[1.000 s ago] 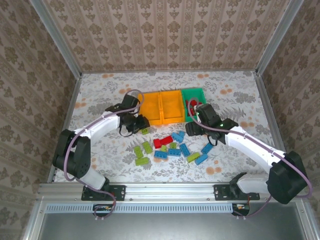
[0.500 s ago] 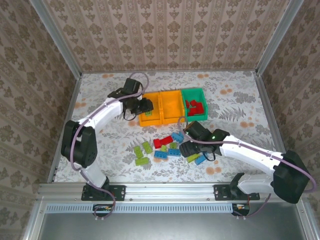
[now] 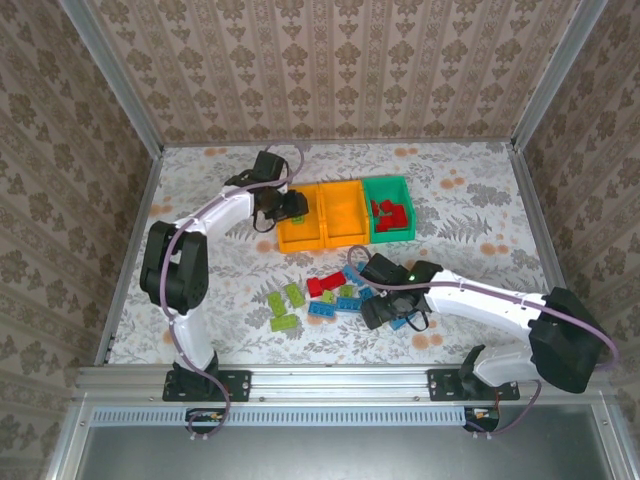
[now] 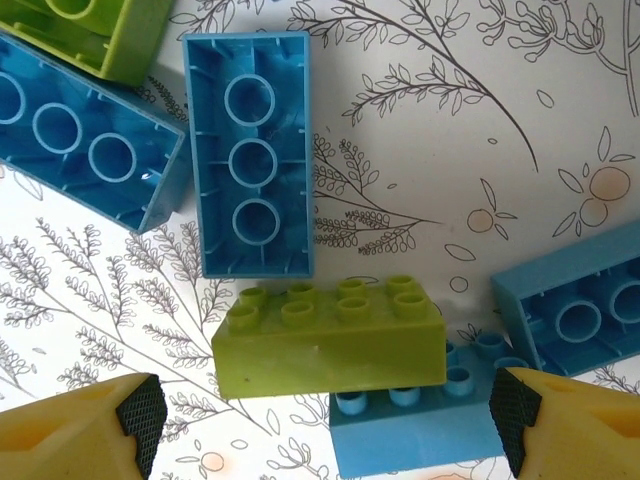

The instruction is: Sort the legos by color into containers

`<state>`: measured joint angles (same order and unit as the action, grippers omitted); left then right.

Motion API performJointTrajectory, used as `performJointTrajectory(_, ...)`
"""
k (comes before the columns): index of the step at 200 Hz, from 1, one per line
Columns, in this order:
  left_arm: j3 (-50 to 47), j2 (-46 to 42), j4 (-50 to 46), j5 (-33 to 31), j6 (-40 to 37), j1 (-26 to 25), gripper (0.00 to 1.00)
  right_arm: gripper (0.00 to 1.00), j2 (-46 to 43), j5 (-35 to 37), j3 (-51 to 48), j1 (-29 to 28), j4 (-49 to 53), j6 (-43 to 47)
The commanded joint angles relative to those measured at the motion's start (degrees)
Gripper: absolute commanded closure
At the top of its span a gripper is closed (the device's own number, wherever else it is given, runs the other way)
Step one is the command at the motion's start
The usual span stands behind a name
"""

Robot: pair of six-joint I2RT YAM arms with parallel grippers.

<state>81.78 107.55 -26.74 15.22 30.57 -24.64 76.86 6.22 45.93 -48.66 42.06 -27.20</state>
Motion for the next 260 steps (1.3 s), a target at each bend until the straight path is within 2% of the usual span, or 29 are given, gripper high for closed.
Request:
performJointTrajectory(1,2.16,0.65,1.53,0.6,-0.7,0.46,0.57,0.12,2.4,1.24,2.12,-0.5,1.07,-0.02)
performJointTrajectory(31,1.21,-0.13,2.19,0.94,-0.34,0.44,0.48,0.12,5.48,2.27,2.23,-0.47,1.12,0.22)
performJointTrajectory(117,-1.35,-2.1,3.71,1.26,1.16,0.32,0.35,0.16,9.62,2.13,2.95,-0.46,-0.38,1.83)
performJointTrajectory(136,-1.53,-2.5,3.66,1.06,1.25,0.47,0.31,0.21,9.97,2.09,3.19,-0.44,-0.73,2.31)
performJointTrajectory(165,-1.62,-3.16,3.72,0.86,1.25,0.47,0.25,0.38,10.57,1.81,3.59,-0.45,-0.68,2.62)
performJointTrajectory(196,-2.14,-4.21,3.97,0.34,1.3,0.56,0.23,0.41,9.34,2.13,3.95,-0.44,0.21,2.68)
performJointTrajectory(227,-2.91,-5.5,3.8,-0.08,0.75,0.78,0.22,0.42,4.55,1.84,6.23,-0.1,-1.21,3.1)
performJointTrajectory(260,-5.14,-7.71,2.76,-1.94,-0.42,1.14,0.2,0.42,-0.65,-4.21,8.53,3.06,-9.32,3.89)
